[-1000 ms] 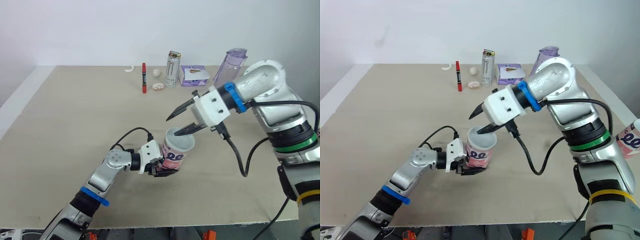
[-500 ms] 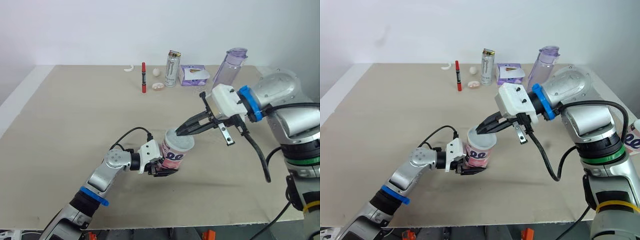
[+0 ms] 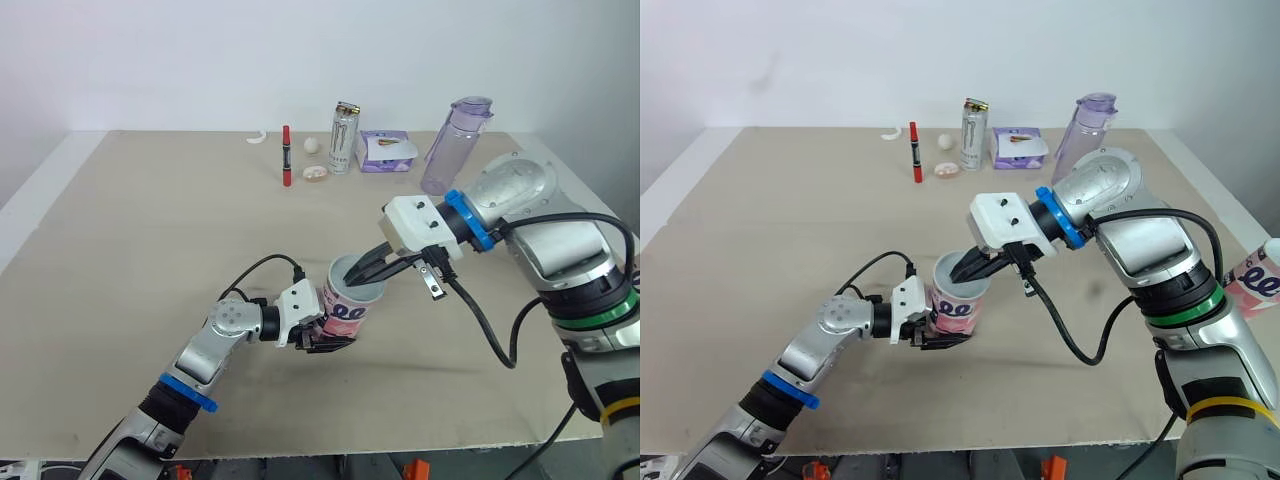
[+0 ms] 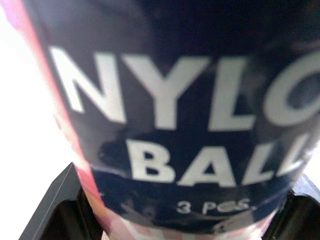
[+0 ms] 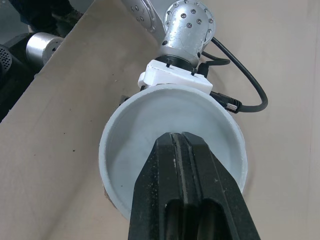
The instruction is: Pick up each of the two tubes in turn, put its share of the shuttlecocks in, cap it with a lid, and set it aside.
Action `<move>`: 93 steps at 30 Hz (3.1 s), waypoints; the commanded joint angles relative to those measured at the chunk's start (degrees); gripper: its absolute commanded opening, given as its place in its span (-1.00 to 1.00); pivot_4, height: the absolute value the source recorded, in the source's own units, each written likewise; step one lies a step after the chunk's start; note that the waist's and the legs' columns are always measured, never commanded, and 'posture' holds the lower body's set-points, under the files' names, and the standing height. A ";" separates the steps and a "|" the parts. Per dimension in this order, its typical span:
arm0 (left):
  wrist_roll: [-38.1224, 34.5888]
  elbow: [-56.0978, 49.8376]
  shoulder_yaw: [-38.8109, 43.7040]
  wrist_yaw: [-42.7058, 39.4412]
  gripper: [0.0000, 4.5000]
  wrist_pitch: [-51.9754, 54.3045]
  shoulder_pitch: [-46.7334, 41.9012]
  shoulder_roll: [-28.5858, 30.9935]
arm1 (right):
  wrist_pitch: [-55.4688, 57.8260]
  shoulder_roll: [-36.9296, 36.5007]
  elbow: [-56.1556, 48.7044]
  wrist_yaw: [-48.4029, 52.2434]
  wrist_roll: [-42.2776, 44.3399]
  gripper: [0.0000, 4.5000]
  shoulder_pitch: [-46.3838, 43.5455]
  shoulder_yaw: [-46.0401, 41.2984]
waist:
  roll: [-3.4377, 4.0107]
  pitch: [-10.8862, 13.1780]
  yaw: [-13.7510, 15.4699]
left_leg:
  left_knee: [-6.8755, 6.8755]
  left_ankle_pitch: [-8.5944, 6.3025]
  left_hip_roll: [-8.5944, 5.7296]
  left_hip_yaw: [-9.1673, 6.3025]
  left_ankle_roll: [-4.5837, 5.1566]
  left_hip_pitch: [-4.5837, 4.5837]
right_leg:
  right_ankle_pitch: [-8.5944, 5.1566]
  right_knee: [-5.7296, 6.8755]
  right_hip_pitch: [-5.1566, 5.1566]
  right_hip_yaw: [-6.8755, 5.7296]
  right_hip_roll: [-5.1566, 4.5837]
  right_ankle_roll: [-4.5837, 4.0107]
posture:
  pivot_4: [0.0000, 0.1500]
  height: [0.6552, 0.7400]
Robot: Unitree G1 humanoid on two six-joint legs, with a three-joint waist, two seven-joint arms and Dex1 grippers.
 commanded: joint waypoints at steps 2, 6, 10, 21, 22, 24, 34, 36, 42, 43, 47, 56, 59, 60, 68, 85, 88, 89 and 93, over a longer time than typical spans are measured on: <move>3.93 5.26 1.00 3.48 0.49 2.38 0.94 1.73 | 1.04 0.95 2.18 2.01 -1.68 -0.97 -0.02 2.48 | 0.03 -0.03 -0.01 | 0.00 -0.01 0.05 -0.01 -0.01 0.02 | 0.00 -0.09 0.00 -0.20 -0.13 -0.01 | 1.00 1.00; 3.13 4.77 2.24 3.61 0.49 1.24 0.80 1.70 | 5.35 0.15 5.97 0.88 3.82 -0.97 -3.51 -5.56 | 0.10 -0.09 -0.01 | -0.06 -0.01 0.42 -0.04 -0.02 0.02 | 0.08 -0.64 0.05 -1.10 -0.55 -0.13 | 1.00 1.00; 1.86 3.72 3.47 2.95 0.49 -0.28 0.89 1.92 | 10.54 -3.29 7.46 -0.75 10.44 -0.97 -3.22 -15.26 | 0.18 0.14 0.10 | -0.06 -0.01 0.79 0.15 -0.01 -0.09 | 0.33 -1.03 -0.02 -1.54 -0.69 -0.54 | 1.00 1.00; -3.54 -0.80 4.95 -1.80 0.96 -1.74 2.21 2.37 | 10.09 -1.44 -7.10 -16.36 15.15 -1.00 29.64 -33.83 | 0.75 0.27 0.34 | -0.28 -0.11 0.86 0.36 -0.16 -1.11 | 1.30 -0.97 -0.78 -1.74 -0.41 0.07 | 1.00 1.00; -3.83 -1.01 5.00 -2.26 0.96 -1.93 2.24 2.49 | 8.83 -0.85 -7.41 -17.43 14.53 -1.00 31.87 -34.18 | 0.78 0.28 0.35 | -0.35 -0.09 0.83 0.30 -0.13 -1.17 | 1.28 -0.96 -0.81 -1.71 -0.36 0.13 | 1.00 1.00; -4.82 -1.56 5.39 -3.31 0.96 -1.67 2.17 2.71 | 6.60 0.68 -7.19 -19.01 13.23 -1.00 35.50 -34.48 | 0.76 0.38 0.87 | -0.32 -0.11 0.83 0.15 -0.11 -1.22 | 1.29 -0.66 -0.93 -1.59 -0.16 0.26 | 1.00 1.00; -9.46 -8.29 9.07 -7.66 1.00 0.84 3.59 7.13 | -1.57 2.72 -6.93 -17.49 11.18 0.29 46.11 -28.76 | 0.94 0.65 0.91 | -0.30 -0.16 0.85 -0.15 -0.03 -1.35 | 0.97 -0.60 -0.92 -1.71 0.01 0.32 | 1.00 1.00; -11.13 -10.38 11.06 -8.32 1.00 2.04 4.52 9.00 | -3.97 4.58 -6.04 -17.91 9.59 0.69 46.34 -25.88 | 0.96 0.66 0.92 | -0.29 -0.16 0.85 -0.17 -0.03 -1.35 | 0.97 -0.59 -0.90 -1.71 0.02 0.32 | 1.00 1.00; -15.04 -15.34 15.57 -8.04 1.00 4.97 7.39 12.18 | -7.28 9.25 -3.63 -20.14 7.40 0.95 44.76 -21.17 | 0.94 0.79 0.87 | -0.24 -0.16 0.94 -0.26 -0.03 -1.33 | 0.99 -0.52 -0.88 -1.71 0.17 0.28 | 1.00 1.00; -15.57 -16.26 16.26 -7.81 1.00 5.38 7.97 12.44 | -7.69 10.14 -3.59 -20.88 7.07 0.95 44.53 -20.43 | 0.94 0.80 0.89 | -0.19 -0.15 0.94 -0.26 -0.04 -1.34 | 0.99 -0.51 -0.87 -1.70 0.17 0.28 | 1.00 1.00; -16.15 -19.38 18.17 -7.18 1.00 4.75 11.05 13.53 | -8.74 13.49 -2.70 -24.18 5.50 0.95 43.64 -18.16 | 0.87 0.84 1.11 | -0.09 -0.15 0.94 -0.27 -0.04 -1.35 | 0.99 -0.50 -0.83 -1.68 0.19 0.29 | 1.00 1.00; -13.75 -22.60 19.21 -6.74 1.00 0.23 17.25 14.83 | -10.05 19.11 -1.01 -28.50 2.98 0.95 41.43 -13.70 | 0.86 0.85 1.43 | 0.01 -0.14 1.00 -0.28 -0.05 -1.34 | 0.94 -0.43 -0.80 -1.53 0.36 0.03 | 1.00 1.00; -13.46 -22.88 19.57 -6.36 1.00 -0.27 17.94 15.05 | -10.86 20.78 0.32 -29.42 1.97 0.95 40.28 -11.95 | 0.86 0.84 1.45 | 0.07 -0.08 1.07 -0.28 -0.15 -1.31 | 1.01 -0.36 -0.81 -1.48 0.46 -0.09 | 1.00 1.00; -13.40 -22.88 19.71 -6.30 1.00 -0.45 18.07 15.18 | -11.40 21.37 1.09 -29.56 1.45 0.95 39.74 -11.25 | 0.86 0.84 1.45 | 0.09 -0.08 1.08 -0.28 -0.16 -1.30 | 1.01 -0.33 -0.81 -1.48 0.47 -0.09 | 1.00 1.00; -13.67 -22.79 20.06 -5.40 1.00 -0.83 17.81 15.74 | -15.09 24.57 6.39 -30.46 -1.48 0.95 36.64 -7.73 | 0.85 0.84 1.43 | 0.15 -0.07 1.15 -0.26 -0.16 -1.23 | 1.05 -0.19 -0.81 -1.43 0.58 -0.15 | 1.00 1.00; -12.98 -22.98 19.47 -4.01 1.00 -1.98 19.75 15.60 | -19.08 29.07 14.53 -30.36 -3.29 0.78 30.44 -6.51 | 0.84 0.84 1.36 | 0.21 0.05 1.30 -0.27 -0.14 -0.98 | 0.98 0.39 -0.84 -1.33 0.83 -0.42 | 1.00 1.00; -12.85 -22.67 19.75 -4.01 1.00 -2.23 19.77 15.76 | -19.46 29.08 14.98 -30.11 -3.19 0.36 30.24 -6.56 | 0.84 0.84 1.36 | 0.21 0.07 1.31 -0.26 -0.16 -0.97 | 0.98 0.40 -0.84 -1.32 0.83 -0.43 | 1.00 1.00; -12.80 -22.63 19.77 -3.98 1.00 -2.29 19.76 15.80 | -19.59 29.10 14.99 -30.10 -3.22 0.26 30.23 -6.56 | 0.85 0.84 1.36 | 0.21 0.07 1.31 -0.26 -0.16 -0.97 | 0.98 0.40 -0.84 -1.32 0.83 -0.43 | 1.00 1.00; -12.69 -22.44 19.88 -4.00 1.00 -2.58 19.59 16.02 | -19.71 29.26 14.43 -30.36 -3.28 0.22 30.30 -6.71 | 0.85 0.84 1.36 | 0.21 0.07 1.32 -0.26 -0.16 -0.97 | 0.99 0.40 -0.84 -1.32 0.85 -0.43 | 1.00 1.00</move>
